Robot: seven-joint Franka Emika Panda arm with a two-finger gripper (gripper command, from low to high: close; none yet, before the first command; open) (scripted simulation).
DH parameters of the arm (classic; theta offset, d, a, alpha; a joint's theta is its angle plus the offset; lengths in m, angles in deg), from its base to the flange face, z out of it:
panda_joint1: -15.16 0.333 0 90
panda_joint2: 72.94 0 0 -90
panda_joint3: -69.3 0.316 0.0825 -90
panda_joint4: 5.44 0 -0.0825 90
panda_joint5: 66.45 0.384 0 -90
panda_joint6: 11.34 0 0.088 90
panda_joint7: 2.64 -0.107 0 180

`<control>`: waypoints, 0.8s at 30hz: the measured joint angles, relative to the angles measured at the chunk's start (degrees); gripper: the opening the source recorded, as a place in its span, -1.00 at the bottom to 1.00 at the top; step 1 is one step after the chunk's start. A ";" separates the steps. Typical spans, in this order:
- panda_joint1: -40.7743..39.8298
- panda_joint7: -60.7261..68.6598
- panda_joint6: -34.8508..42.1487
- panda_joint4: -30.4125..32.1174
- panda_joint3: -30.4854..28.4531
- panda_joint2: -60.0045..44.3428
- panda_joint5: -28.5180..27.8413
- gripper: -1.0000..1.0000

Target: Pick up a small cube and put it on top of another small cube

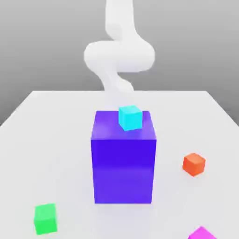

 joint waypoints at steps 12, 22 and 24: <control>4.38 5.60 -6.41 -2.26 2.79 -25.27 -0.68 0.00; 8.29 9.16 -11.64 -4.12 5.25 -46.08 -2.72 0.00; 8.85 9.74 -12.68 -4.50 5.64 -50.25 -3.32 0.00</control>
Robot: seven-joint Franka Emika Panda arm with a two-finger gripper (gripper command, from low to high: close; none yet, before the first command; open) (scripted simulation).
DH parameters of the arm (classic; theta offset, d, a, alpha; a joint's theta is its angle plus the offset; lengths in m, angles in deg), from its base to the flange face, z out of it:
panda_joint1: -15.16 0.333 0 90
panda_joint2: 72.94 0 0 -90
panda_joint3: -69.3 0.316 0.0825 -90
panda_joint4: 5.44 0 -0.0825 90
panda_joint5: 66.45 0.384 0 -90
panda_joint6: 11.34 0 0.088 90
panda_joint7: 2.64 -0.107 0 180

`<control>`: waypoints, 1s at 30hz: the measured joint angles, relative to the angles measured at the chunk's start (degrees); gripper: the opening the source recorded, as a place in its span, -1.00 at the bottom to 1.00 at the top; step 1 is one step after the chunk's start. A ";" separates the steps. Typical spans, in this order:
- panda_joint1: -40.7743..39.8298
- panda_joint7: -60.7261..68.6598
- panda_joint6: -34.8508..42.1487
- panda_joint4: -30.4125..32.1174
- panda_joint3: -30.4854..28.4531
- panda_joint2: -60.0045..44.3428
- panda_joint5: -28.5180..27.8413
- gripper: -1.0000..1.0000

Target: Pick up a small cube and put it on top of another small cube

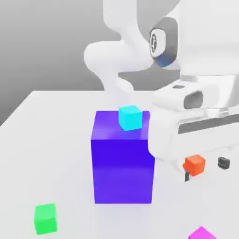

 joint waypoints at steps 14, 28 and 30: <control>3.73 0.57 -9.74 -3.16 -0.29 -22.50 -4.07 -1.00; -5.24 -2.03 -3.37 4.39 -6.26 -8.53 1.50 -1.00; -7.93 -3.40 -3.33 6.61 -8.92 -6.26 2.90 -1.00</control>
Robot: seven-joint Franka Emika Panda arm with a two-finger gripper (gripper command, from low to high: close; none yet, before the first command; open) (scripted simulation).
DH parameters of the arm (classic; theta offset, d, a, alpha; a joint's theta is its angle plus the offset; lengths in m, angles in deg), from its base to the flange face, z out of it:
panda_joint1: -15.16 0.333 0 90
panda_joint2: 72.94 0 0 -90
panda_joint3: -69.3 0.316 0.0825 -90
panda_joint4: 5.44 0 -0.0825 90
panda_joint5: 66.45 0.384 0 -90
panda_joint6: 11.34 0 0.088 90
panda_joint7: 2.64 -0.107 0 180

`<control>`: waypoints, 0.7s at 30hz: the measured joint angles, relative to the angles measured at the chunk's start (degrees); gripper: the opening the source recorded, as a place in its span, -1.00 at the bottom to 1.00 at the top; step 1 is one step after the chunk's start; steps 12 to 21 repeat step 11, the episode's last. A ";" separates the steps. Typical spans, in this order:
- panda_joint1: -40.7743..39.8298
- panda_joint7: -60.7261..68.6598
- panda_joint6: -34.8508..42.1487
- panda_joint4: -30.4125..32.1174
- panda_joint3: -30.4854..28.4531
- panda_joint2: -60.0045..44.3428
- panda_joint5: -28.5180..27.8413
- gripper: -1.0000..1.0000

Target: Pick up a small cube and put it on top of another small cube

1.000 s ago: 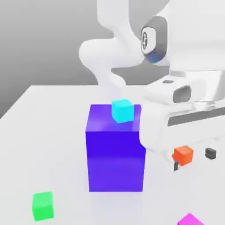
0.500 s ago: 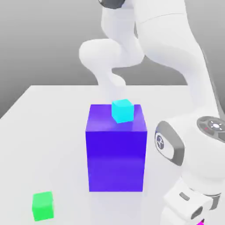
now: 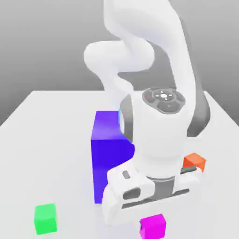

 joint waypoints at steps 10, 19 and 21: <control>-11.65 -2.35 -6.58 5.31 -8.06 -1.59 8.51 1.00; -11.65 -2.35 -6.58 5.31 -8.06 -1.59 8.51 1.00; -11.65 -2.35 -6.58 5.31 -8.06 -1.59 8.51 1.00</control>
